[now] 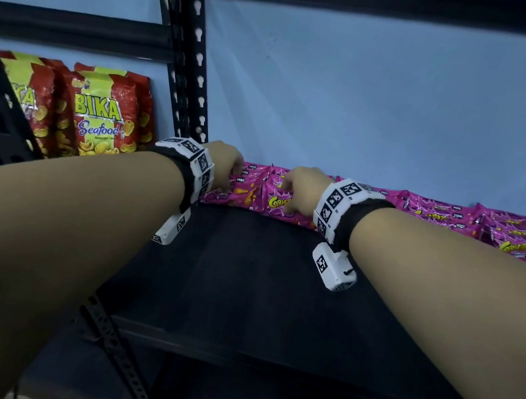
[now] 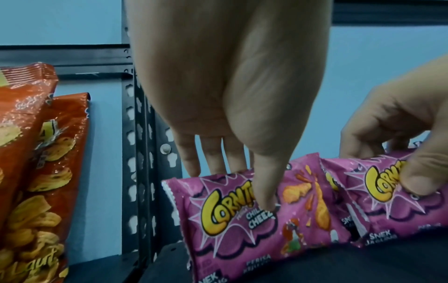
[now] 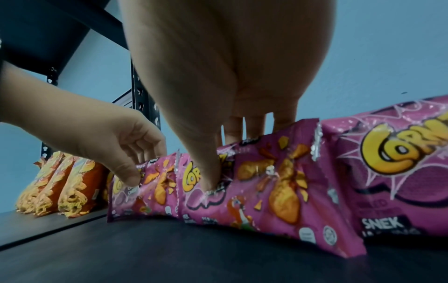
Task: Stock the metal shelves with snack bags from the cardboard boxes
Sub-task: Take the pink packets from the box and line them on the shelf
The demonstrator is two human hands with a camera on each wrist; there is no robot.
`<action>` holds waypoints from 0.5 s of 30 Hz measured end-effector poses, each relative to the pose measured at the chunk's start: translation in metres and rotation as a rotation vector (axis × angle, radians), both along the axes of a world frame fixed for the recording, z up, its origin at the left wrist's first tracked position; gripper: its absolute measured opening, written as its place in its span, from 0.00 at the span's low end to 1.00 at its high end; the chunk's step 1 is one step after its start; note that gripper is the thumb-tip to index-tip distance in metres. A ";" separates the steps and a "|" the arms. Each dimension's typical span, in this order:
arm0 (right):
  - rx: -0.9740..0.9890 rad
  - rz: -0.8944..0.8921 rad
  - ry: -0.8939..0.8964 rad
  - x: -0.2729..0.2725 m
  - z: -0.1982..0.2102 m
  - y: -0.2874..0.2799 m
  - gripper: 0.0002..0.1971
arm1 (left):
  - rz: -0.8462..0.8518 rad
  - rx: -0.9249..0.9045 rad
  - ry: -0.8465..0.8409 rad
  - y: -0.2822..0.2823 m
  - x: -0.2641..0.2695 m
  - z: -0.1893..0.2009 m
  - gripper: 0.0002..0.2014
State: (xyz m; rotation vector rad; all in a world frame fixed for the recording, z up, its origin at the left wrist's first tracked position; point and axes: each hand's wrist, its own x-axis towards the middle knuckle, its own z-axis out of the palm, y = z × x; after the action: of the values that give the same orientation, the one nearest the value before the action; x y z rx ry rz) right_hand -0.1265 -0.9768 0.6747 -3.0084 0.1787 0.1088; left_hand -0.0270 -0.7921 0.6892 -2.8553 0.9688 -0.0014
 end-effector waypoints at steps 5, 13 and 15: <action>-0.114 -0.020 -0.055 0.004 0.000 -0.004 0.23 | 0.002 0.024 -0.037 -0.003 0.002 -0.001 0.17; -0.156 0.001 -0.180 -0.003 -0.012 -0.001 0.09 | 0.126 -0.072 -0.113 0.000 -0.008 -0.011 0.19; -0.162 0.007 -0.169 -0.011 -0.012 -0.002 0.07 | 0.131 -0.107 -0.072 0.001 -0.014 -0.011 0.20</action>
State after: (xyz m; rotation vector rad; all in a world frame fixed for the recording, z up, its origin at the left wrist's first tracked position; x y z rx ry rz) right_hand -0.1376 -0.9785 0.6631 -3.1590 0.1679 -0.1669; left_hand -0.0413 -0.7912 0.6783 -2.9873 0.7901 -0.1473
